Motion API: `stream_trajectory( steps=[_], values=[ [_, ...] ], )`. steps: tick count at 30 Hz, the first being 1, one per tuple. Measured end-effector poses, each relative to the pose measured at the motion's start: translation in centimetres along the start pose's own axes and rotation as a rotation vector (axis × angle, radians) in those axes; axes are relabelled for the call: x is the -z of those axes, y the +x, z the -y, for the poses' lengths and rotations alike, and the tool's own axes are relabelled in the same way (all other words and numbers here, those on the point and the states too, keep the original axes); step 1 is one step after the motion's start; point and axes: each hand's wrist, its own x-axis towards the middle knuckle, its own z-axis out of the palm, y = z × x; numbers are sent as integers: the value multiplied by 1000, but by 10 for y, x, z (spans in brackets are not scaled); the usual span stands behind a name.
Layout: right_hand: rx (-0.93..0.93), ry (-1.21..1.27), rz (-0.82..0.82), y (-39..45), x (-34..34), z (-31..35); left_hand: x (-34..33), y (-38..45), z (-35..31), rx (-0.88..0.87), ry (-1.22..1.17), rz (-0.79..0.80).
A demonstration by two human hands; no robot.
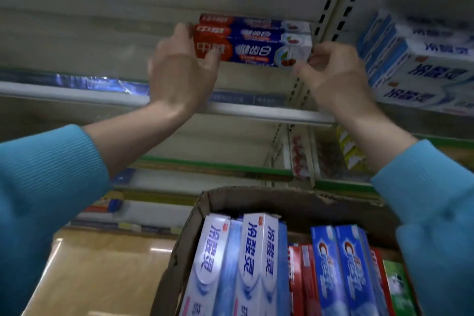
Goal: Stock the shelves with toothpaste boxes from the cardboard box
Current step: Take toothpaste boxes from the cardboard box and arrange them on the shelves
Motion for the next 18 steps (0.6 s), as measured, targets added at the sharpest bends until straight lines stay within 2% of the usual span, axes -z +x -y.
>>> stream_trajectory(
  steps=[5,10,12,14,18],
  values=[
    [-8,32,-14,-35,15,-3,23,-63,-6,-91,-46,-43],
    [68,48,16,-105,34,-1,22,-118,3,-70,-37,92],
    [36,43,132,-134,31,-5,19,-134,7,-65,-49,142],
    [-57,-12,330,-162,18,-14,15,-147,9,-37,-91,176],
    [-342,-172,670,-205,-17,-31,8,-165,7,49,-185,204]
  ],
)
